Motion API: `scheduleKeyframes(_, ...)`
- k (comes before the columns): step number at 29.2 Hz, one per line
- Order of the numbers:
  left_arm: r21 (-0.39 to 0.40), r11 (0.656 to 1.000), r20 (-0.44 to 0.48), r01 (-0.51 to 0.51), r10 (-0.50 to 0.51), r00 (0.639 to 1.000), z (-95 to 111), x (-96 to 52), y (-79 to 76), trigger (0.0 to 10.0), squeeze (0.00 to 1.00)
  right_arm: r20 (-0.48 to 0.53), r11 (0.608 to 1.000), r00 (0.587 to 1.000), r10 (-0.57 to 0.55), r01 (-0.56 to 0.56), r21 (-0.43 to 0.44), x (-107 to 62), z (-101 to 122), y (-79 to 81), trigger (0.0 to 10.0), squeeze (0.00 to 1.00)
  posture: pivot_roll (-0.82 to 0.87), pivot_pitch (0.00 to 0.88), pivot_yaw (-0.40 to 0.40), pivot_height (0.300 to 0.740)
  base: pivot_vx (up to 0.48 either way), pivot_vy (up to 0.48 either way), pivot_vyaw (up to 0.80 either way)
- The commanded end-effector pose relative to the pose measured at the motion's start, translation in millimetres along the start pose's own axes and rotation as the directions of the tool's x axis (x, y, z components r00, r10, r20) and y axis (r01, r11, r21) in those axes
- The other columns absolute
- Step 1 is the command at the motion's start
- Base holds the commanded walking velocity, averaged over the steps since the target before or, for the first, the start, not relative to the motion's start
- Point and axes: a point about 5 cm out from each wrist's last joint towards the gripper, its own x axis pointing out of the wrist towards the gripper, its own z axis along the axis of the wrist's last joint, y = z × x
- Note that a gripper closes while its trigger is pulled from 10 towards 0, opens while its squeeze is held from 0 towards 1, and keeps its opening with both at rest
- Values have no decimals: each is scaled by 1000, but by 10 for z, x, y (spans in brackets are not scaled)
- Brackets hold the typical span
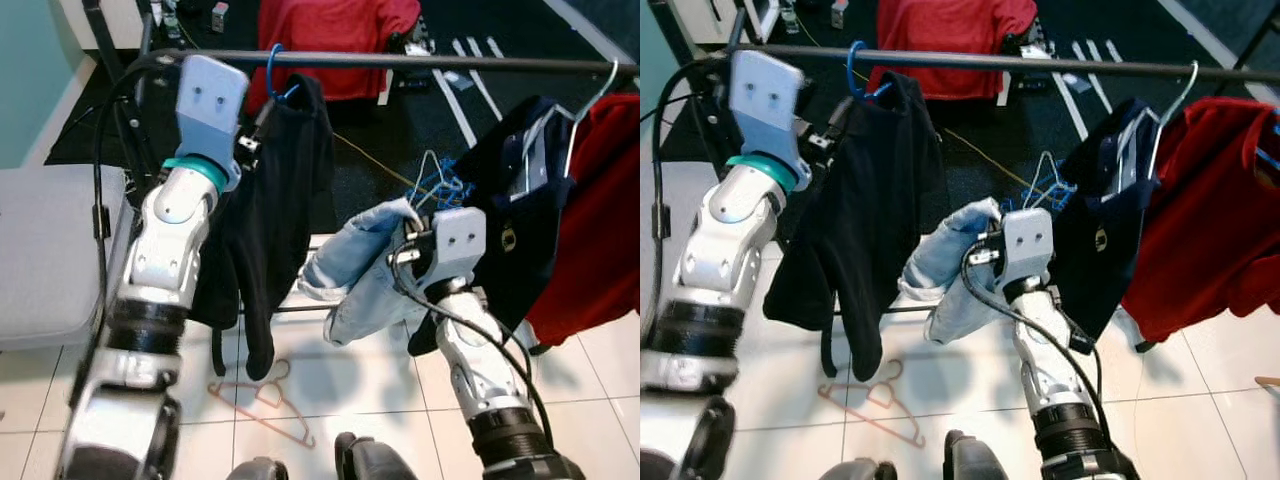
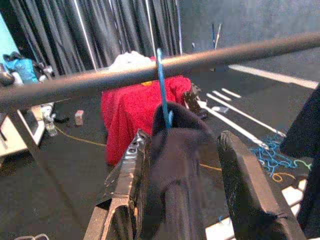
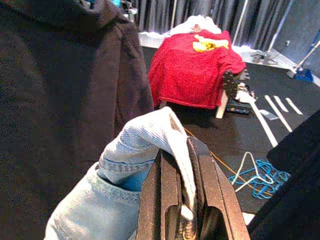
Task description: Hang hanger
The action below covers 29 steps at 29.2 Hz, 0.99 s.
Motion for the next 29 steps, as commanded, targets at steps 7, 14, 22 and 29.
scheduleKeyframes(7, 23, 989, 51, 146, -147, 988, 5, -175, -410, 10000, 0, 17, 1000, 1000, 16, -16, 9, 24, 34, 55, 10000, 0, -29, 108, 22, 740, 0, 0, 0)
scheduleKeyframes(14, 117, 939, -50, 323, -319, 946, -361, -505, -767, 10000, 0, -19, 999, 999, 26, -25, 44, 35, -46, 156, 10000, 0, 2, 109, 2, 740, 0, 0, 0)
scheduleKeyframes(22, 93, 949, -194, 303, -281, 940, -689, -779, -706, 10000, 0, -58, 998, 998, 34, -31, 51, -18, -135, 179, 10000, 0, 4, 107, -8, 740, 0, 0, 0)
scheduleKeyframes(29, 48, 978, -282, 203, -182, 942, -902, -962, -474, 10000, 0, -120, 999, 992, 46, -43, 23, -121, -289, 155, 10000, 0, -22, 91, -10, 740, 0, 0, 0)
